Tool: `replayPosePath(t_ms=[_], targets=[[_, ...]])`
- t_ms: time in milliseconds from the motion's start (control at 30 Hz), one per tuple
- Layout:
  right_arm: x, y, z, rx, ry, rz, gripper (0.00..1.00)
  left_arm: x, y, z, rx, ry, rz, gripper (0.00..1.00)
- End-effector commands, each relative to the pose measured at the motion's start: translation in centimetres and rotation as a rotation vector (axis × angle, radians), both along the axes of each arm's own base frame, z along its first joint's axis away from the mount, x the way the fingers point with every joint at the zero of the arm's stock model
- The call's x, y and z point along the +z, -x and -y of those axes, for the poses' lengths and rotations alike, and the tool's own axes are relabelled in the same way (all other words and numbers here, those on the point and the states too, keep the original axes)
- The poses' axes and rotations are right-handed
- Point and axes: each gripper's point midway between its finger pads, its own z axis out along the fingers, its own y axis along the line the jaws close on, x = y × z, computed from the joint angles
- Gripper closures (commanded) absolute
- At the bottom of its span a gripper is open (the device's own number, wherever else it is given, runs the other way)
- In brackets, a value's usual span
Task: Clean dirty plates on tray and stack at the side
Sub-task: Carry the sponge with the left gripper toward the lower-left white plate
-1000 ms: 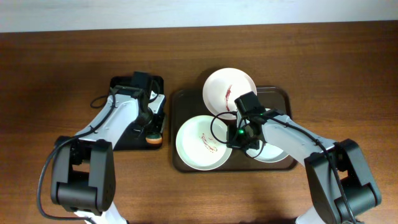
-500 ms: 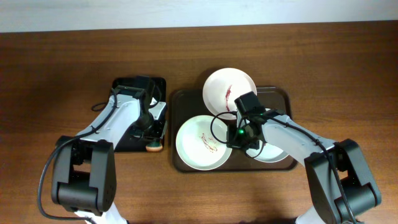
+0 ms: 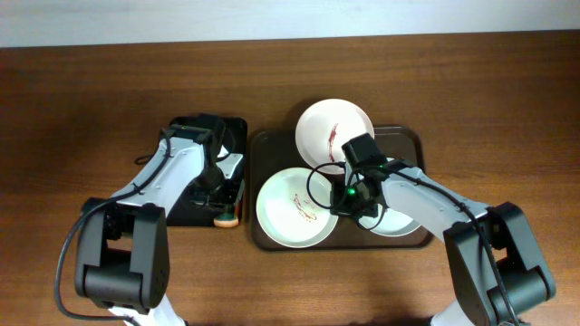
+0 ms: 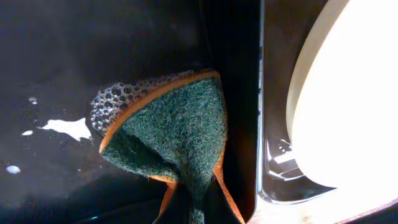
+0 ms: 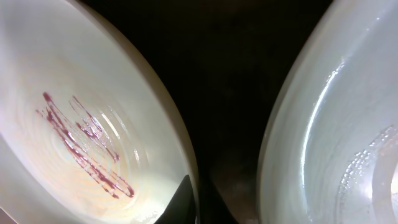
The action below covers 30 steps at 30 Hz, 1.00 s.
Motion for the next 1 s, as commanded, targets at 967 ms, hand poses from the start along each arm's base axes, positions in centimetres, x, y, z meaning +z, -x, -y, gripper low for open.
replayPosePath(t_ms=[967], targets=[[-0.6,-0.2,0.3,-0.008,0.042,0.003,0.96,9.5,-7.1,9.7,-0.112,0.356,0.325,1.0]])
